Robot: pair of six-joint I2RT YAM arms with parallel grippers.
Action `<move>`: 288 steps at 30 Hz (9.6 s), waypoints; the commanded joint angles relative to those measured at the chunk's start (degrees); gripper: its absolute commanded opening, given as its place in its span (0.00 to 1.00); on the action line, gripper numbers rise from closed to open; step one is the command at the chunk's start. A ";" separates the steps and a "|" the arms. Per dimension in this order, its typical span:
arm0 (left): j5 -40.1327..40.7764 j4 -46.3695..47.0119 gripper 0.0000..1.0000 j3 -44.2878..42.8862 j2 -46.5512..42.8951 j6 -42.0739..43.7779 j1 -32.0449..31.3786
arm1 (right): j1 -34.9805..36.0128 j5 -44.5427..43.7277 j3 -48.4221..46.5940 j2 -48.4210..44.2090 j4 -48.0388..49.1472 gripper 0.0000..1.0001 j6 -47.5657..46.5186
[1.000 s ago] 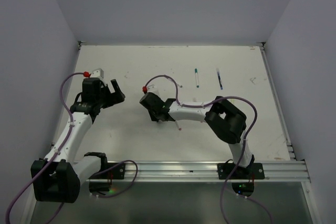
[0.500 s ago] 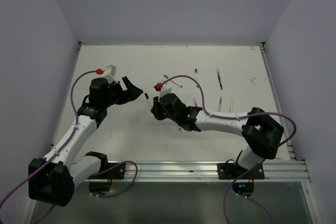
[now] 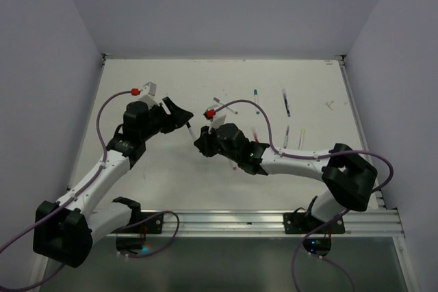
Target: Open the pen caps
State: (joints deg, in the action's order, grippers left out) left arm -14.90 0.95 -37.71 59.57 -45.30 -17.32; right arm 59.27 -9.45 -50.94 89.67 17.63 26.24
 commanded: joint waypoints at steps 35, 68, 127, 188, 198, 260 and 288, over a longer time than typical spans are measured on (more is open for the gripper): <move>2.94 4.59 0.49 0.62 3.97 -0.76 -4.74 | 1.38 2.69 0.40 -3.45 6.10 0.00 -3.12; 0.40 8.28 0.00 3.17 0.29 0.56 -5.35 | 1.73 0.14 -0.83 -2.49 8.65 0.45 -2.95; 13.13 -0.58 0.00 -24.69 10.03 3.89 7.74 | 1.73 8.24 11.12 -11.71 6.89 0.00 -6.99; 23.34 -34.52 0.59 -47.98 53.99 23.95 13.54 | 1.82 3.31 5.94 -5.29 5.05 0.00 -4.88; 4.81 -20.22 0.74 -25.28 24.74 11.82 13.28 | 1.73 -5.04 6.11 -9.42 5.22 0.00 -2.51; 21.22 -34.43 0.06 -30.30 37.62 20.60 5.71 | 0.50 -10.94 10.86 -14.26 5.05 0.99 -4.62; 19.91 -37.43 0.39 -37.70 51.96 25.08 13.98 | -2.57 -8.74 12.53 -13.47 5.58 0.99 -4.36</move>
State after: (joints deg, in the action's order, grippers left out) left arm 5.56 -35.51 -74.37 110.69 -21.41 -3.40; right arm 57.10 -18.31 -38.15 76.71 21.45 21.85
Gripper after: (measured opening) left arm 0.371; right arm 0.985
